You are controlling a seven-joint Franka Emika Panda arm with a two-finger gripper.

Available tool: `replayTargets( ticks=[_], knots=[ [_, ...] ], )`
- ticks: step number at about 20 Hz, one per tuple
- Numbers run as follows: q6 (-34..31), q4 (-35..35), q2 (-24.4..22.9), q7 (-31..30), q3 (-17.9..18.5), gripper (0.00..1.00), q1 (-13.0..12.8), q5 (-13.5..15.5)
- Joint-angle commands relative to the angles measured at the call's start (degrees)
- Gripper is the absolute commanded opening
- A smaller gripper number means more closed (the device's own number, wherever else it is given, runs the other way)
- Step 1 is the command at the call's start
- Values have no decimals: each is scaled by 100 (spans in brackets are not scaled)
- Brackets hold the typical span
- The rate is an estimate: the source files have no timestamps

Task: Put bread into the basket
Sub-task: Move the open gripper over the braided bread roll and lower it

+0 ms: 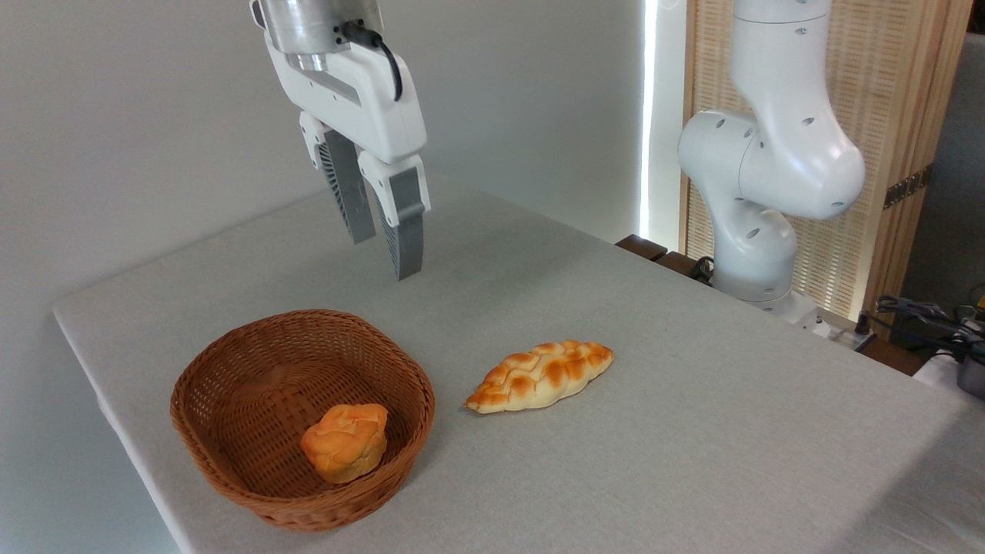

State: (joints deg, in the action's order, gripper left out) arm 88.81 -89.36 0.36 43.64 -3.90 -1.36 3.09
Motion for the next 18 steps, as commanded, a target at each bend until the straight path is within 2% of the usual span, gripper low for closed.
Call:
replayTargets(
  ticks=[1, 13, 18],
  knots=[
    [-57, 77, -9, -75, -32, 100, 31, -28],
    [-57, 15, -88, -40, -32, 100, 31, -28],
    [-65, -484, -404, -22, -23, 100, 31, -28]
  ],
)
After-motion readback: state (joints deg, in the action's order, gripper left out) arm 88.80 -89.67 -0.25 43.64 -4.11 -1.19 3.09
